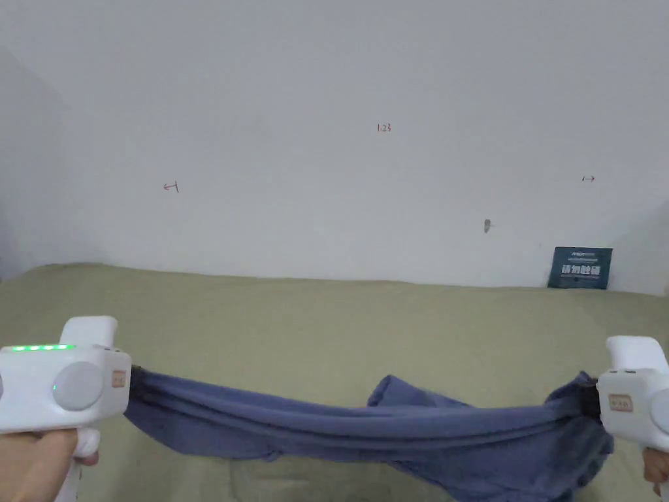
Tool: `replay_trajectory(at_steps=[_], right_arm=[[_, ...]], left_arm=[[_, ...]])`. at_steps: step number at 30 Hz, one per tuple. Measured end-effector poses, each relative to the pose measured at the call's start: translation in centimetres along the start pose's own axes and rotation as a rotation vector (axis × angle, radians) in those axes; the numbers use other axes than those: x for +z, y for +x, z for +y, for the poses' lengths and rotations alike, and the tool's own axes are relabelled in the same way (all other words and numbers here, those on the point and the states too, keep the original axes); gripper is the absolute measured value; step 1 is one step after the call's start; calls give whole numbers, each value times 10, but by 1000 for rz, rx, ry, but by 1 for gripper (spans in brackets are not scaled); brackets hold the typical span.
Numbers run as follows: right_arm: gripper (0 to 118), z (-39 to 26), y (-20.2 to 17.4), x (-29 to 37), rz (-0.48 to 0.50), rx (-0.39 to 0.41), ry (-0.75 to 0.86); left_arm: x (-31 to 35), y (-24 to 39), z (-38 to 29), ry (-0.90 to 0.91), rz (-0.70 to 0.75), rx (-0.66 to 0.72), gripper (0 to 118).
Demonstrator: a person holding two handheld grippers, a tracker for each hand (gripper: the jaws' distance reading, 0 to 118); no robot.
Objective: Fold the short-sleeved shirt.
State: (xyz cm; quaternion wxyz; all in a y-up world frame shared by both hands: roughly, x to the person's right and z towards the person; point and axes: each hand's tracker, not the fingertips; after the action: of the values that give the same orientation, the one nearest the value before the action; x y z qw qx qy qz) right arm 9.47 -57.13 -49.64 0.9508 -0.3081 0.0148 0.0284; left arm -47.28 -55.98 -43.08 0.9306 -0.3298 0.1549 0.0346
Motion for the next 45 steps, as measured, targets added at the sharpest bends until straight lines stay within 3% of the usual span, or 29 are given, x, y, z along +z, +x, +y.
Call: replay_trajectory(at_steps=[4, 13, 16, 21, 22, 23, 24, 25, 26, 27, 30, 31, 32, 33, 34, 35, 38, 40, 45], right_arm=[[3, -58, 17, 29, 30, -16, -38], [3, -196, 31, 159, 74, -169, -82], [3, -239, 33, 172, 87, -165, -138], [5, -262, 33, 161, 83, -239, -147], [21, -261, 33, 161, 82, -250, -135], [54, -259, 33, 160, 79, -249, -130], [100, -256, 31, 158, 79, -250, -137], [114, -253, 31, 160, 76, -244, -148], [108, -248, 33, 184, 17, -267, -56], [109, -247, 28, 191, 55, -223, -105], [109, -247, 16, 192, 21, -159, -72], [93, -245, 9, 200, 26, -143, -58], [62, -242, -3, 210, 27, -123, 1], [15, -241, -13, 217, 17, -115, 41], [0, -241, -25, 223, 14, -97, 53], [0, -245, -34, 231, -5, -90, 108], [0, -252, -58, 247, 67, -87, 108], [0, -258, -73, 253, 48, -38, 140], [0, -258, -89, 255, 72, -27, 132]], left_arm=[[17, -23, -54, -42, -26, -26, 1], [123, -68, -176, -100, -75, -14, 1], [130, -73, -221, -155, -73, -75, 1], [119, -76, -249, -187, -114, -23, 1], [117, -78, -249, -193, -129, -7, 9], [116, -81, -250, -185, -161, 8, 32], [115, -83, -250, -180, -163, 10, 73], [113, -84, -250, -184, -152, 7, 113], [116, -84, -250, -167, -105, -6, 116], [125, -84, -250, -117, -75, -21, 116], [151, -83, -246, -101, -97, 13, 113], [161, -84, -247, -67, -120, 46, 104], [171, -81, -245, -59, -125, 53, 79], [178, -79, -247, -37, -131, 48, 27], [184, -77, -251, -13, -123, 36, 0], [185, -71, -257, 39, -88, 40, 0], [186, -61, -260, -18, -128, 44, 0], [185, -70, -267, -23, -129, 39, 0], [165, -82, -262, -82, -116, 36, 4]])
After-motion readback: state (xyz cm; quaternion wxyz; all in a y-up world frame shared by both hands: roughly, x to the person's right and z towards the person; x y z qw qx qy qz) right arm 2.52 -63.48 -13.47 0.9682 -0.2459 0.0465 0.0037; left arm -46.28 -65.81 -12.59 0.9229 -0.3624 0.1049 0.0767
